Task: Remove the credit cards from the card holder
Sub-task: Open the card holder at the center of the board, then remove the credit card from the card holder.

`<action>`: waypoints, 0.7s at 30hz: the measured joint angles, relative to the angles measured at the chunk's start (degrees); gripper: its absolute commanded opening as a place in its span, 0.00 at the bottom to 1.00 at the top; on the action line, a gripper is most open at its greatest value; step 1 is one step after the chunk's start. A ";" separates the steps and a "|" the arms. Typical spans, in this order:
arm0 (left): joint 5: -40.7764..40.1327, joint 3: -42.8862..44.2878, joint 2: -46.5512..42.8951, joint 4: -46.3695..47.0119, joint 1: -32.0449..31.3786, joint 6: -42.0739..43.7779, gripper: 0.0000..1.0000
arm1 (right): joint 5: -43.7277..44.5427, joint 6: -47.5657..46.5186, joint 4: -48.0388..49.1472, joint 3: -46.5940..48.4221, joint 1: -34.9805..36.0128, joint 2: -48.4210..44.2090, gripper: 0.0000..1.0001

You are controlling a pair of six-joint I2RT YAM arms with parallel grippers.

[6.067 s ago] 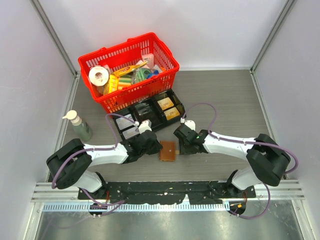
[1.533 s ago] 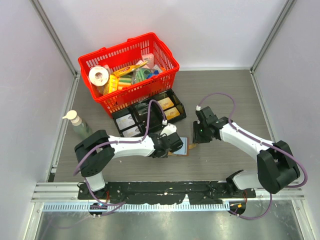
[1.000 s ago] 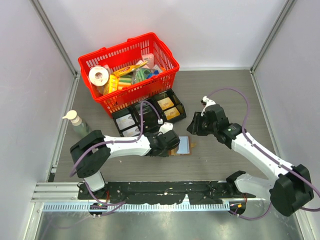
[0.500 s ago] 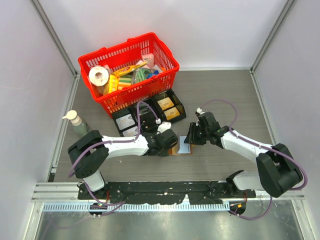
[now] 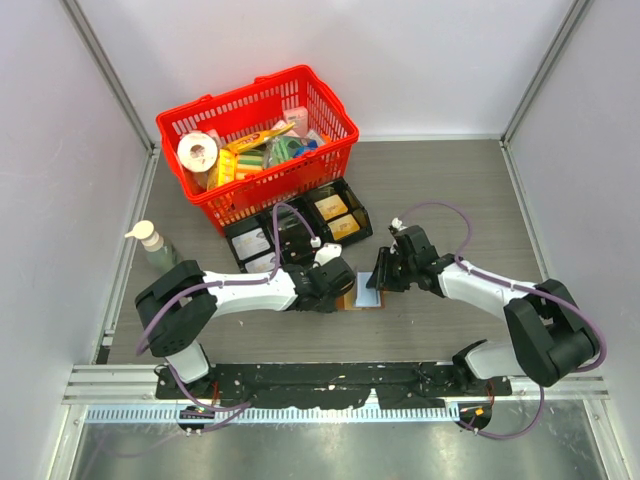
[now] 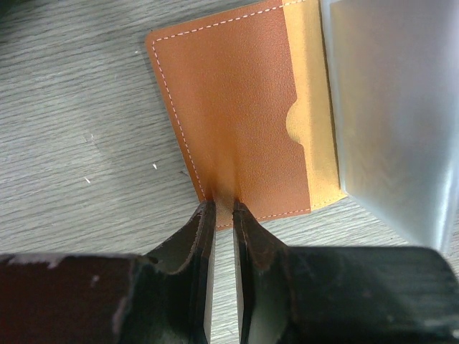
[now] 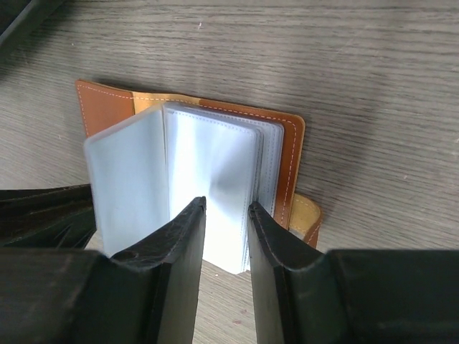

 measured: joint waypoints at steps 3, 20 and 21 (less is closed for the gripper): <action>0.04 -0.02 0.00 0.04 0.00 0.02 0.18 | -0.50 0.17 0.37 0.00 0.04 0.28 0.32; 0.85 -1.03 -0.63 1.36 0.28 0.00 0.18 | -1.77 0.74 2.47 0.42 2.40 1.97 0.33; 0.92 -1.38 -0.85 1.77 0.33 -0.02 0.18 | -1.46 0.72 2.49 0.72 2.69 2.23 0.33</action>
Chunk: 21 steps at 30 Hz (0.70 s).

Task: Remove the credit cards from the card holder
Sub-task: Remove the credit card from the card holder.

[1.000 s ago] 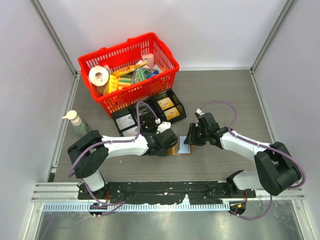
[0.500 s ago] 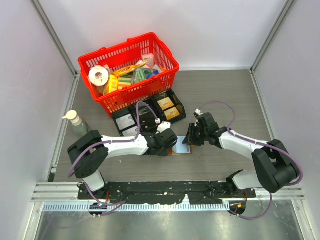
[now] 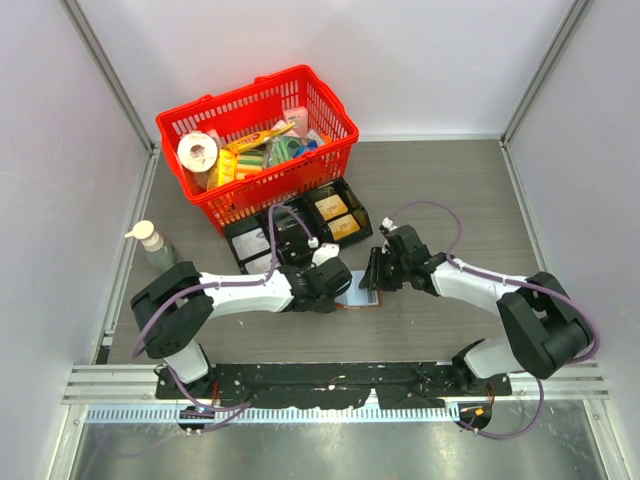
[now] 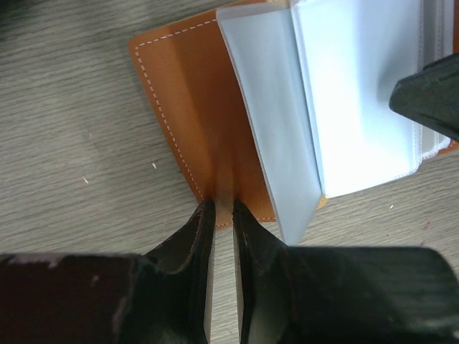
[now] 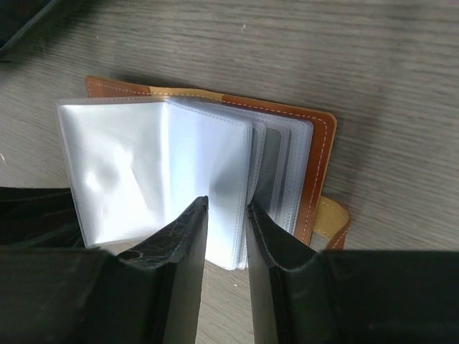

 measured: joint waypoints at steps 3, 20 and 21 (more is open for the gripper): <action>0.31 -1.18 -0.85 1.14 0.07 -0.26 0.18 | 1.51 -0.07 -0.09 1.66 1.40 1.42 0.33; 5.53 -6.82 -3.93 9.75 -0.07 -4.63 0.24 | 1.16 -0.61 -4.50 11.54 11.96 2.10 0.33; 5.66 -7.10 -4.02 10.38 -0.07 -4.92 0.25 | 1.05 -0.59 -4.90 11.54 11.96 2.10 0.33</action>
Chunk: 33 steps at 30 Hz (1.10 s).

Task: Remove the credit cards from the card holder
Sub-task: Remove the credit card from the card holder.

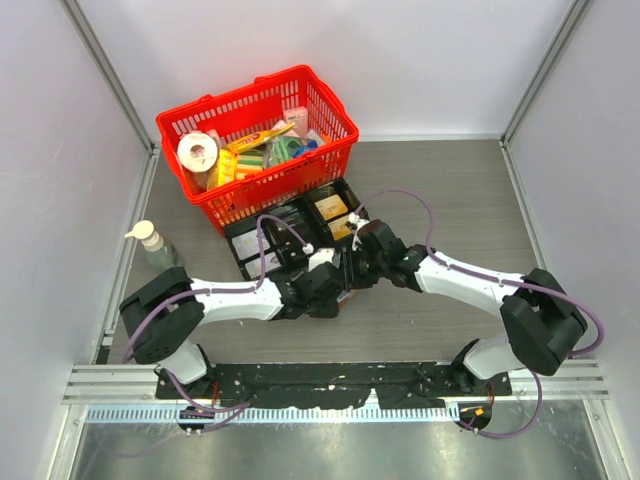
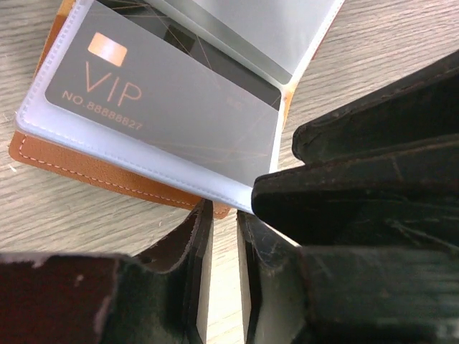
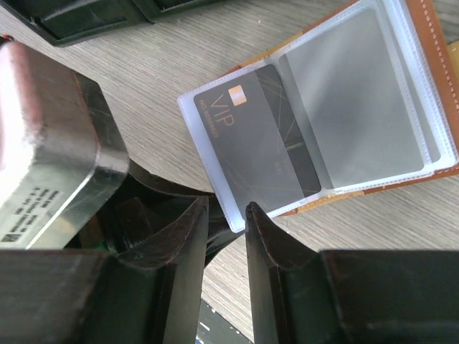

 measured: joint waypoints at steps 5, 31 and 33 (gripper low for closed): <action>0.17 -2.86 -2.60 1.64 -0.02 -1.33 0.35 | -1.25 0.02 -1.03 0.00 0.55 -0.02 0.33; 0.72 -5.14 -15.17 0.09 8.02 -1.07 0.31 | 1.33 -4.87 -1.01 0.79 1.90 6.54 0.35; 1.07 -5.14 -13.40 0.52 8.04 -1.01 0.28 | 1.09 -4.90 -1.16 0.02 2.03 6.64 0.41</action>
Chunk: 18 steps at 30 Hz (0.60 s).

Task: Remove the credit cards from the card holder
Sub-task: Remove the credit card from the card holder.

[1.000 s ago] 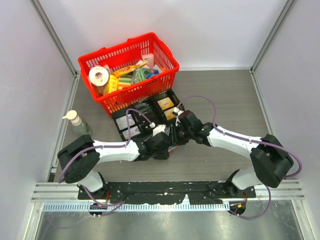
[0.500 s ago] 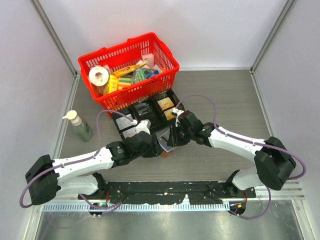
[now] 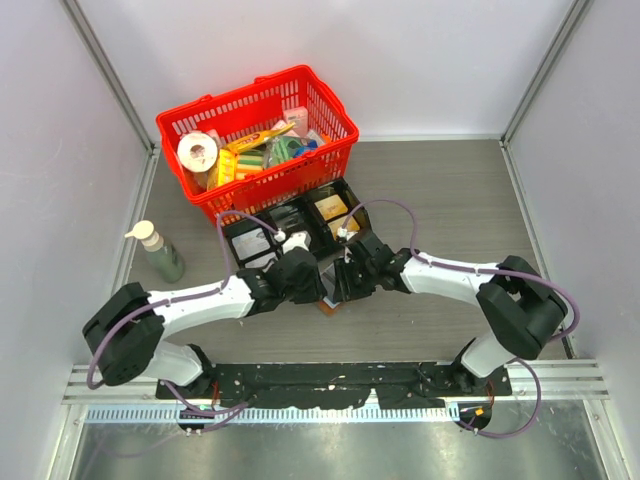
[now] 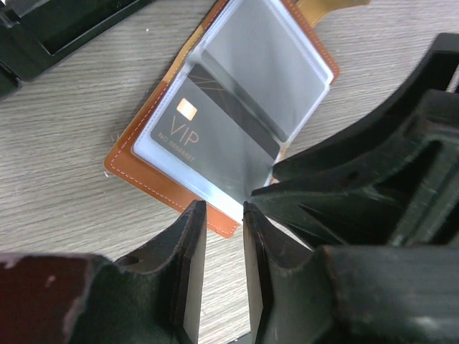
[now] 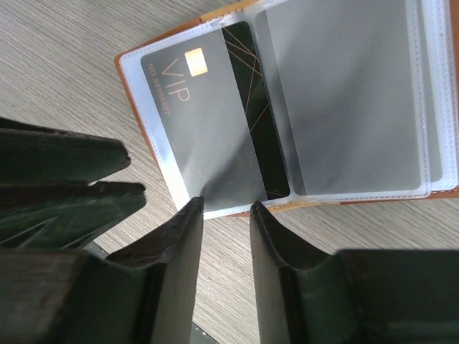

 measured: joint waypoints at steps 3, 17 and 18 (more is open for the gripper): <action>0.24 -0.02 2.54 0.48 0.00 0.20 0.26 | -0.09 -0.42 -0.17 -0.15 0.17 -0.35 0.48; 0.39 -0.68 8.28 1.05 0.20 1.05 0.11 | -4.02 -1.09 4.35 -0.17 -4.92 -3.19 0.48; 0.50 -0.68 8.33 1.11 0.20 1.09 0.11 | -4.22 -1.09 5.14 -0.17 -5.25 -3.08 0.47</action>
